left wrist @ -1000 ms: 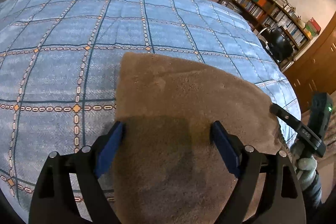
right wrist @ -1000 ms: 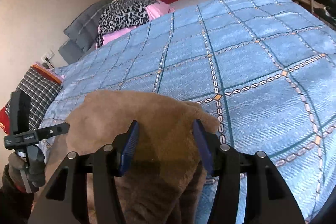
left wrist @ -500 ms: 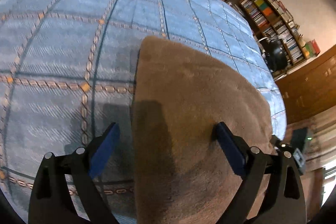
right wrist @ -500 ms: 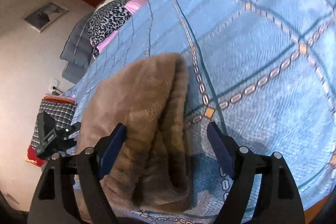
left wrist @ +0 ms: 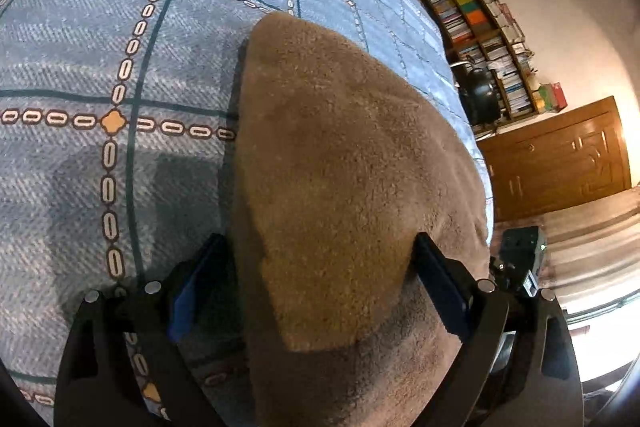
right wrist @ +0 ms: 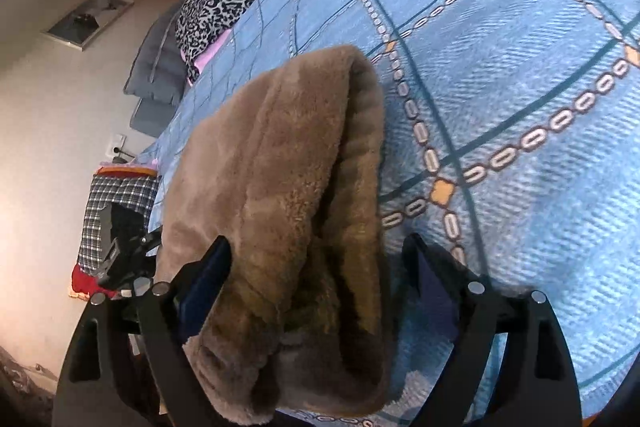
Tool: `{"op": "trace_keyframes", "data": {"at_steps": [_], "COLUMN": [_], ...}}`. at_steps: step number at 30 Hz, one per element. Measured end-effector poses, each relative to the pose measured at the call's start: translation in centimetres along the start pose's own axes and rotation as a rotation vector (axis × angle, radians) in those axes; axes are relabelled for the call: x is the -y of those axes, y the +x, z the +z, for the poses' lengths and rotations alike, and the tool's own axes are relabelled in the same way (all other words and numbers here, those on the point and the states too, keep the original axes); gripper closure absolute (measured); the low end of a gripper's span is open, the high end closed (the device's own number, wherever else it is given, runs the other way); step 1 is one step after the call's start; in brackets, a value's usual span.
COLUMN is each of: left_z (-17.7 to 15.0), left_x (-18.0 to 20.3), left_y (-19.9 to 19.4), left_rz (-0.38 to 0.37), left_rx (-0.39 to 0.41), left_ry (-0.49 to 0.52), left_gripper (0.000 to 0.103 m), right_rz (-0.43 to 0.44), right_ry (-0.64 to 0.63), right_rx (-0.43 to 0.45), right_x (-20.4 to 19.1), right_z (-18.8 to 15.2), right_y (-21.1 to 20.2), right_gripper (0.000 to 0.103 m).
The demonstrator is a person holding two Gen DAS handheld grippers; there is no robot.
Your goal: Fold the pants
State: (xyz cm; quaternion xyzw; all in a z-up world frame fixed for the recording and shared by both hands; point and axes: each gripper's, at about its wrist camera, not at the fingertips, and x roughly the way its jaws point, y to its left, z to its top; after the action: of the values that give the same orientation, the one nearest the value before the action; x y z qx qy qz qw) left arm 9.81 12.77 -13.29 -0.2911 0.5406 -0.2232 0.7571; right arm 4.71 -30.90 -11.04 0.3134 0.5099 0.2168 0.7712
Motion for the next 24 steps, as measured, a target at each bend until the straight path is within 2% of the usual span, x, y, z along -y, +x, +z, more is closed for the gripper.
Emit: {"op": "trace_keyframes", "data": {"at_steps": [3, 5, 7, 9, 12, 17, 20, 24], "left_z": [-0.1, -0.2, -0.4, -0.5, -0.8, -0.9, -0.3, 0.9], "left_x": [0.4, 1.0, 1.5, 1.8, 1.9, 2.8, 4.2, 6.7], "left_y": [0.5, 1.0, 1.3, 1.6, 1.2, 0.2, -0.6, -1.5], "left_rz": [-0.024, -0.05, -0.047, -0.054, -0.062, -0.064, -0.056, -0.053], "left_rx": [-0.005, -0.011, -0.003, 0.009, 0.035, 0.089, 0.116, 0.158], "left_ry": [0.017, 0.026, 0.041, 0.047, 0.058, 0.069, 0.102, 0.148], "left_gripper": [0.011, 0.017, 0.02, 0.024, 0.03, 0.05, 0.056, 0.057], "right_rz": [0.009, 0.001, 0.004, 0.023, 0.028, 0.044, 0.067, 0.072], "right_ry": [-0.032, -0.041, -0.035, -0.021, -0.037, -0.072, -0.113, -0.175], "right_rx": [-0.016, -0.013, -0.007, -0.005, 0.003, 0.033, 0.067, 0.105], "right_x": [-0.9, -1.4, -1.4, -1.3, -1.5, -2.3, -3.7, -5.6], "right_z": [-0.2, -0.2, 0.0, 0.1, 0.1, 0.5, 1.2, 2.7], "right_y": [1.0, 1.5, 1.7, 1.8, 1.6, 0.4, -0.7, -1.9], "right_gripper": [0.017, 0.018, 0.023, 0.032, 0.04, 0.052, 0.055, 0.055]}}
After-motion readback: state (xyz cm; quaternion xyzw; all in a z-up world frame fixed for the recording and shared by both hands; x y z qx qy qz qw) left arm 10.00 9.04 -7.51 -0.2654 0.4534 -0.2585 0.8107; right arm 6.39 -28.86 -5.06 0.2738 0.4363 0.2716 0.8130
